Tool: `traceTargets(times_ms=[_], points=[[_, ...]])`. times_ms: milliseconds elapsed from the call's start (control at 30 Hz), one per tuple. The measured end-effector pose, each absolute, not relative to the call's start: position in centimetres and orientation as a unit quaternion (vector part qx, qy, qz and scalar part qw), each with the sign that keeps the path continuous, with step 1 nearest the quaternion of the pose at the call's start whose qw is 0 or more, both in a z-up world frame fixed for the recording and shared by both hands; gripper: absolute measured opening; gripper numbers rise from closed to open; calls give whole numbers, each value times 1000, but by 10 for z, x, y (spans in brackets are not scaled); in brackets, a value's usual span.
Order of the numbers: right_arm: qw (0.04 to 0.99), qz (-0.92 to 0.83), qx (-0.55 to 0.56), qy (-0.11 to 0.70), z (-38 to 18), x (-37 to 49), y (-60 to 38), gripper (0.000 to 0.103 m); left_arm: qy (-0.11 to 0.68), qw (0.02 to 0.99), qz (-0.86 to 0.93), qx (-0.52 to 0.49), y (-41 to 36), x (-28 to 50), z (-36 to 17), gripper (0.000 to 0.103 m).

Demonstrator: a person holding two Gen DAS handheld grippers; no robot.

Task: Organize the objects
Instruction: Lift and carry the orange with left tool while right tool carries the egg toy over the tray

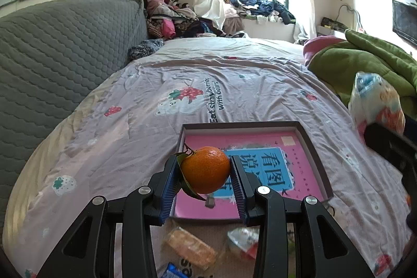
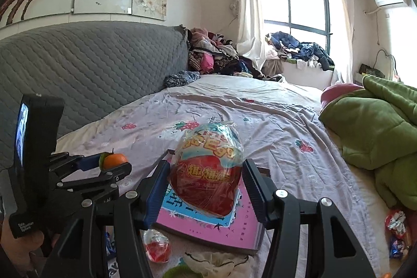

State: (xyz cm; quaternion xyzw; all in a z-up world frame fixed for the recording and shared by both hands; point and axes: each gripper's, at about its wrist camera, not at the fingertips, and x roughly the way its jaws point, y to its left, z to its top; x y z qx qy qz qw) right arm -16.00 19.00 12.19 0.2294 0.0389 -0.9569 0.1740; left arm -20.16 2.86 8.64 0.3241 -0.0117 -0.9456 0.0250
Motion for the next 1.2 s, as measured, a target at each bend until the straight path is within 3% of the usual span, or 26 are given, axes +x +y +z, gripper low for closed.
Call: traceTargets(times_ms=[1200], points=[[137,-942,300,54,47,-236,193,57,-17,23,-932,360,37,-273,31,41]])
